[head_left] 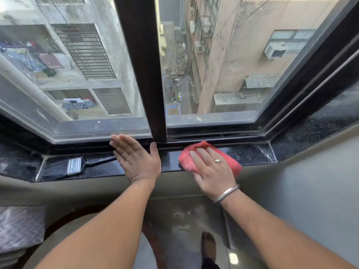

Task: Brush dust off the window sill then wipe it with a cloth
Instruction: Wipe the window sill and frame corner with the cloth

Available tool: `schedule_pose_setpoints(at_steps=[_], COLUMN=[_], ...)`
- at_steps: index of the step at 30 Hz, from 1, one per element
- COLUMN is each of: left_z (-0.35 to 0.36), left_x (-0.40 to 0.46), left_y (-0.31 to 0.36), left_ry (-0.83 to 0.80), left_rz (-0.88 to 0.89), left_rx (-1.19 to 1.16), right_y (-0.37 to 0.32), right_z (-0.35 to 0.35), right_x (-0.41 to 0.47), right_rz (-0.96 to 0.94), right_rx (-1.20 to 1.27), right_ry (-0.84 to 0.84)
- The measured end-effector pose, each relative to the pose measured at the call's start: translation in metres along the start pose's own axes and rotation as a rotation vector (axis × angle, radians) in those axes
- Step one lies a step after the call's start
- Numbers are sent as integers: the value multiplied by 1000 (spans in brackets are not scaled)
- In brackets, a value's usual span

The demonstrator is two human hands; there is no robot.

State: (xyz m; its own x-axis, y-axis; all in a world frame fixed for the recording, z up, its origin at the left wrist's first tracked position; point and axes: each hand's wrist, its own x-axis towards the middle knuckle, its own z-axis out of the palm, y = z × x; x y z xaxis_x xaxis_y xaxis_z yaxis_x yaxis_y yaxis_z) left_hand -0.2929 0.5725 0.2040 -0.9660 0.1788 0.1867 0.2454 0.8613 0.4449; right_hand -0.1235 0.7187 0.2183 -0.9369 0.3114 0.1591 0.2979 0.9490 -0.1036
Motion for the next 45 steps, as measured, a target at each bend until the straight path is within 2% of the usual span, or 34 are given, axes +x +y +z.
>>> schedule_pose_setpoints(at_steps=[6,12,13,16,17,22,23,25,27,28,30,32,35,40,45], left_z=[-1,-10,-10,-8,-6,1,2,6,10,11,15,15,14,13,10], left_x=[-1,-4,-8,-21,-23,-25,-24,-18,-11,-8,-6,-6,-7,-6,-6], left_y=[1,6,7,16,22,29,26,23,25,26,28,26,25,25,25], left_ry=[-8,-28,-26,-76,-95,-77,-46,48,125,136,123,100,70,38,41], left_rz=[3,3,79,534,615,574,623,857,1088,1122,1091,1053,1027,1003,1005], left_rx=[8,24,36,110,124,159,164,201,240,246,248,255,266,297,283], right_y=[87,97,95,97,101,107,104,98,91,86,83,82,82,96,91], right_z=[-31,-42,-44,-52,-56,-75,-77,-75,-70,-67,-59,-52,-44,-39,-42], right_x=[-37,-30,-28,-23,-23,-35,-42,-61,-80,-86,-77,-51,-18,-30,-13], right_rz=[469,646,664,669,653,567,577,621,657,664,625,626,760,656,785], right_rx=[-58,-78,-82,-101,-110,-162,-171,-162,-116,-91,-127,-141,-52,-164,-181], right_ry=[-16,-95,-112,-167,-185,-268,-277,-251,-130,-46,154,204,62,-33,-123])
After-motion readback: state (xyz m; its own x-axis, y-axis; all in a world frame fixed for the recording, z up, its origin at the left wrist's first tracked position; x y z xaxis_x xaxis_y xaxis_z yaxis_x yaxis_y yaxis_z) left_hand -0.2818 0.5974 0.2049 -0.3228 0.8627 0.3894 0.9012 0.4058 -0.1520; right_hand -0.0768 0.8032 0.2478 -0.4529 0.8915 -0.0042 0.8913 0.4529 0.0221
